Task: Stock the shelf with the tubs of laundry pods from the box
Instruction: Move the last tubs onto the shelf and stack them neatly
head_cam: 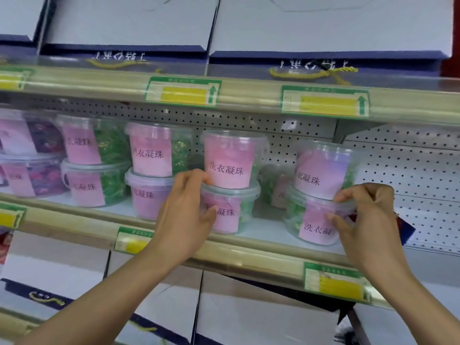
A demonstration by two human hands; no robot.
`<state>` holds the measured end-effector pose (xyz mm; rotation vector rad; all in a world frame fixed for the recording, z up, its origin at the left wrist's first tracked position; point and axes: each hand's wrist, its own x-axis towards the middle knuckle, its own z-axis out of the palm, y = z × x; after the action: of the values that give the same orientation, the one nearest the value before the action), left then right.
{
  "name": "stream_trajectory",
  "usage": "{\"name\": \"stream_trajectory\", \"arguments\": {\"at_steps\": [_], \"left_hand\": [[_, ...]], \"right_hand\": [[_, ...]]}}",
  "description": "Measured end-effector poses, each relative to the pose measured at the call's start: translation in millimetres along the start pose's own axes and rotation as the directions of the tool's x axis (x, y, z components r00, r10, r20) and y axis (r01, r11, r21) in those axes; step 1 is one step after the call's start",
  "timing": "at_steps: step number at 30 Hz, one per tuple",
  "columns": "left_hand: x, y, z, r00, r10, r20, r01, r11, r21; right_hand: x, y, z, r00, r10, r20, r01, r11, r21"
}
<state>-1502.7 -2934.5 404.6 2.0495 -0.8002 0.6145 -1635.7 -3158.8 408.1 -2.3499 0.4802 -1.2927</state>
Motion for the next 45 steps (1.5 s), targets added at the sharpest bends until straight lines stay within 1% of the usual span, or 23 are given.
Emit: {"name": "stream_trajectory", "arguments": {"at_steps": [8, 11, 13, 14, 16, 18, 20, 21, 26, 31, 32, 34, 35, 37, 39, 42, 45], "left_hand": [[3, 0, 10, 0.999, 0.011, -0.040, -0.014, 0.998, -0.056], [3, 0, 12, 0.999, 0.017, -0.032, -0.019, 0.998, -0.056], [3, 2, 15, 1.000, 0.025, -0.007, -0.026, 0.998, -0.053], [3, 3, 16, 1.000, 0.029, 0.000, -0.029, 0.998, -0.049], [3, 7, 19, 0.999, 0.032, 0.009, -0.032, 0.998, -0.045], [4, 11, 23, 0.999, 0.029, 0.016, -0.028, 0.999, -0.046], [4, 15, 26, 0.999, 0.035, 0.026, -0.033, 0.998, -0.051], [4, 17, 28, 0.999, 0.042, 0.033, -0.040, 0.997, -0.059], [1, 19, 30, 0.992, 0.099, 0.074, -0.090, 0.990, -0.112], [-5, 12, 28, 0.982, 0.164, 0.089, -0.146, 0.973, -0.181], [-3, 10, 26, 0.984, 0.152, 0.090, -0.133, 0.973, -0.191], [6, 3, 20, 0.992, 0.080, 0.096, -0.059, 0.978, -0.200], [13, -3, 17, 0.994, 0.043, 0.096, -0.025, 0.983, -0.182], [29, -12, 14, 0.992, -0.006, 0.130, 0.017, 0.996, -0.085], [45, -17, 18, 0.982, -0.018, 0.188, 0.019, 1.000, -0.004], [64, -16, 28, 0.968, 0.033, 0.248, -0.029, 0.999, -0.019], [75, -18, 38, 0.955, 0.046, 0.294, -0.033, 0.998, -0.051]], "right_hand": [[-2, 13, -12, 0.997, 0.022, -0.075, -0.029, 0.995, -0.096], [-3, 11, -11, 0.994, 0.035, -0.101, -0.050, 0.987, -0.150], [-6, 5, -10, 0.991, 0.006, -0.131, -0.031, 0.982, -0.188], [-9, 0, -10, 0.990, -0.031, -0.135, 0.005, 0.982, -0.188], [-14, -16, -7, 0.987, -0.132, -0.092, 0.117, 0.982, -0.149], [-18, -35, 0, 0.978, -0.202, 0.044, 0.205, 0.976, -0.079], [-18, -46, 13, 0.961, -0.215, 0.173, 0.223, 0.974, -0.030], [-17, -48, 19, 0.958, -0.211, 0.195, 0.220, 0.975, -0.025], [-9, -55, 37, 0.971, -0.181, 0.154, 0.191, 0.980, -0.050], [-4, -51, 33, 0.961, -0.205, 0.184, 0.219, 0.974, -0.062], [-4, -51, 31, 0.960, -0.207, 0.188, 0.222, 0.973, -0.058], [-4, -50, 25, 0.958, -0.205, 0.201, 0.219, 0.974, -0.053], [-5, -50, 24, 0.957, -0.203, 0.207, 0.218, 0.974, -0.055], [-5, -50, 22, 0.957, -0.202, 0.208, 0.221, 0.973, -0.069], [-6, -51, 24, 0.959, -0.180, 0.218, 0.201, 0.976, -0.078], [-8, -51, 29, 0.964, -0.147, 0.220, 0.173, 0.980, -0.102], [-4, -51, 31, 0.970, -0.134, 0.204, 0.157, 0.983, -0.099]]}}
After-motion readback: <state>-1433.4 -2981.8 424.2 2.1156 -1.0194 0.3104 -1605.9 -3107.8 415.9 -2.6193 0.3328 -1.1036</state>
